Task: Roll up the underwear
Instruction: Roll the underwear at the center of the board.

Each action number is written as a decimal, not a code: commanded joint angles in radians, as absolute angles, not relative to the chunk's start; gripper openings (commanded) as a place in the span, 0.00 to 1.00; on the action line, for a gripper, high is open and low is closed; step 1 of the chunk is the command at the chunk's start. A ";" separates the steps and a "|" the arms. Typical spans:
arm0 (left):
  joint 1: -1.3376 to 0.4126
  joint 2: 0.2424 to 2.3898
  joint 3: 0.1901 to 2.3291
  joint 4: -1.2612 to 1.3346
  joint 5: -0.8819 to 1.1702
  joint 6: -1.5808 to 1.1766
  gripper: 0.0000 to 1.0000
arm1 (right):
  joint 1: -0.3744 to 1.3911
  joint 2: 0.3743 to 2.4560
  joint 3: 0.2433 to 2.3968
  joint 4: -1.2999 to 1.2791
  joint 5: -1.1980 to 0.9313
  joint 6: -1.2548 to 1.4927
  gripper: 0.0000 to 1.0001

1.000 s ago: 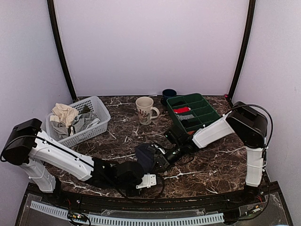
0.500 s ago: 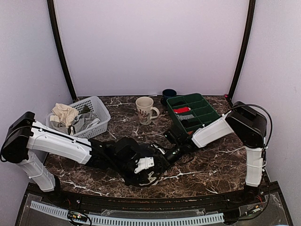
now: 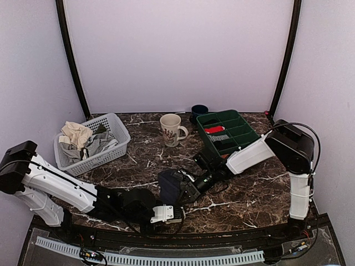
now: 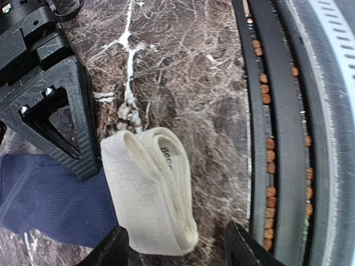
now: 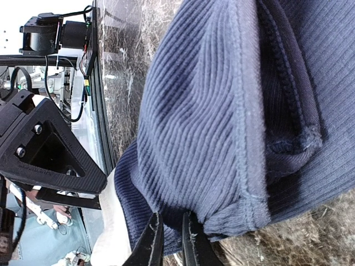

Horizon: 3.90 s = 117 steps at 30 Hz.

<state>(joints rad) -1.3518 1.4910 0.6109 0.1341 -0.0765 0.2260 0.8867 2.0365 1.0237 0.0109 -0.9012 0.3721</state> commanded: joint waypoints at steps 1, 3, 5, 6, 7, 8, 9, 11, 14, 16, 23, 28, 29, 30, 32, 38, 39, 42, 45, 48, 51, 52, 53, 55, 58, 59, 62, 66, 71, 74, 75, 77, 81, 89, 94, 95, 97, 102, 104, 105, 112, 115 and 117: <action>-1.392 1.538 0.596 0.237 -0.230 0.326 0.62 | 0.891 2.102 0.973 -0.109 -0.790 0.345 0.14; -1.408 1.576 0.601 0.263 -0.272 0.355 0.62 | 0.892 2.102 0.973 -0.112 -0.790 0.340 0.14; -1.415 1.615 0.614 0.275 -0.321 0.375 0.61 | 0.891 2.102 0.973 -0.115 -0.792 0.336 0.14; -1.418 1.632 0.622 0.279 -0.337 0.385 0.60 | 0.891 2.102 0.973 -0.118 -0.792 0.335 0.14; -1.420 1.646 0.626 0.285 -0.350 0.395 0.58 | 0.891 2.101 0.973 -0.119 -0.793 0.332 0.14; -1.421 1.656 0.627 0.288 -0.353 0.407 0.57 | 0.891 2.102 0.974 -0.121 -0.793 0.331 0.14; -1.421 1.664 0.626 0.294 -0.347 0.418 0.57 | 0.891 2.102 0.974 -0.123 -0.794 0.329 0.14; -1.421 1.678 0.627 0.296 -0.360 0.428 0.53 | 0.891 2.101 0.977 -0.128 -0.794 0.321 0.14; -1.421 1.678 0.641 0.263 -0.371 0.404 0.33 | 0.890 2.096 0.981 -0.140 -0.785 0.309 0.14; -1.419 1.657 0.657 0.221 -0.331 0.369 0.17 | 0.890 2.090 0.981 -0.142 -0.782 0.305 0.14; -1.336 1.604 0.732 0.051 -0.021 0.205 0.00 | 0.890 2.064 0.978 -0.098 -0.788 0.312 0.15; -1.177 1.585 0.762 -0.002 0.311 0.112 0.00 | 0.885 2.013 0.983 -0.092 -0.750 0.311 0.22; -1.149 1.592 0.770 -0.011 0.373 0.099 0.00 | 0.878 1.998 0.981 -0.094 -0.737 0.312 0.25; -1.125 1.608 0.781 -0.027 0.433 0.087 0.00 | 0.872 1.980 0.977 -0.093 -0.731 0.314 0.28; -1.076 1.653 0.803 -0.054 0.554 0.064 0.00 | 0.857 1.932 0.966 -0.097 -0.700 0.317 0.34; -0.973 1.797 0.876 -0.126 0.810 0.024 0.00 | 0.818 1.721 0.889 -0.114 -0.585 0.318 0.47; -0.955 1.815 0.887 -0.141 0.836 0.020 0.00 | 0.817 1.677 0.872 -0.116 -0.562 0.317 0.49; -0.908 1.872 0.923 -0.176 0.910 0.013 0.00 | 0.817 1.511 0.815 -0.111 -0.498 0.316 0.54; -0.871 1.934 0.967 -0.235 0.962 0.031 0.00 | 0.819 1.345 0.746 -0.082 -0.458 0.314 0.60; -0.851 1.985 1.018 -0.294 0.996 0.061 0.00 | 0.823 1.169 0.689 -0.063 -0.385 0.299 0.71; -0.837 2.027 1.067 -0.370 1.011 0.128 0.00 | 0.827 1.021 0.637 -0.013 -0.364 0.290 0.99; -0.833 2.038 1.081 -0.397 1.015 0.150 0.00 | 0.825 0.982 0.615 0.021 -0.355 0.304 1.00; -0.828 2.053 1.097 -0.425 1.024 0.174 0.00 | 0.825 0.951 0.590 0.059 -0.330 0.336 1.00; -0.813 2.078 1.118 -0.463 1.043 0.201 0.00 | 0.824 0.891 0.553 0.094 -0.248 0.400 1.00; -0.794 2.099 1.134 -0.474 1.066 0.201 0.00 | 0.820 0.845 0.516 0.148 -0.235 0.359 1.00; -0.789 2.108 1.142 -0.483 1.068 0.204 0.00 | 0.821 0.850 0.514 0.165 -0.273 0.332 1.00; -0.781 2.143 1.170 -0.524 1.079 0.223 0.00 | 0.829 0.941 0.535 0.148 -0.398 0.268 0.91; -0.774 2.193 1.194 -0.550 1.094 0.224 0.00 | 0.962 1.055 0.533 0.148 -0.355 0.099 0.80; -0.769 2.231 1.217 -0.555 1.104 0.210 0.00 | 1.097 1.277 0.600 0.131 -0.257 -0.135 0.66; -0.768 2.253 1.238 -0.568 1.108 0.210 0.00 | 1.134 1.384 0.634 0.186 -0.248 -0.205 0.57; -0.768 2.259 1.244 -0.574 1.110 0.214 0.00 | 1.146 1.415 0.642 0.211 -0.248 -0.219 0.55; -0.767 2.265 1.248 -0.589 1.112 0.224 0.00 | 1.162 1.478 0.680 0.230 -0.243 -0.255 0.52; -0.766 2.274 1.247 -0.613 1.108 0.243 0.00 | 1.194 1.599 0.749 0.215 -0.215 -0.337 0.46; -0.762 2.282 1.253 -0.617 1.105 0.246 0.00 | 1.213 1.730 0.814 0.193 -0.174 -0.413 0.47; -0.762 2.282 1.256 -0.609 1.106 0.243 0.00 | 1.213 1.746 0.818 0.187 -0.128 -0.455 0.53; -0.762 2.281 1.257 -0.610 1.106 0.243 0.00 | 1.213 1.749 0.821 0.183 -0.127 -0.462 0.54; -0.762 2.283 1.260 -0.612 1.104 0.246 0.00 | 1.212 1.761 0.832 0.178 -0.121 -0.474 0.55; -0.762 2.285 1.264 -0.616 1.103 0.249 0.00 | 1.212 1.802 0.867 0.159 -0.103 -0.486 0.57; -0.763 2.285 1.263 -0.621 1.105 0.254 0.00 | 1.211 1.812 0.872 0.152 -0.100 -0.485 0.57; -0.762 2.285 1.264 -0.624 1.104 0.256 0.00 | 1.210 1.816 0.874 0.148 -0.099 -0.485 0.57; -0.757 2.278 1.265 -0.642 1.092 0.267 0.03 | 1.208 1.806 0.855 0.089 -0.125 -0.470 0.21; -0.745 2.246 1.248 -0.622 1.084 0.252 0.09 | 1.201 1.797 0.848 0.077 -0.171 -0.442 0.07; -0.732 2.204 1.236 -0.613 1.071 0.244 0.16 | 1.189 1.806 0.856 0.059 -0.216 -0.420 0.00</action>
<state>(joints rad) -0.7605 2.2169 1.2854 -0.6361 1.2133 0.2344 1.2037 1.7947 0.8562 0.1146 -0.1440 -0.4538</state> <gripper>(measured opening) 0.112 0.083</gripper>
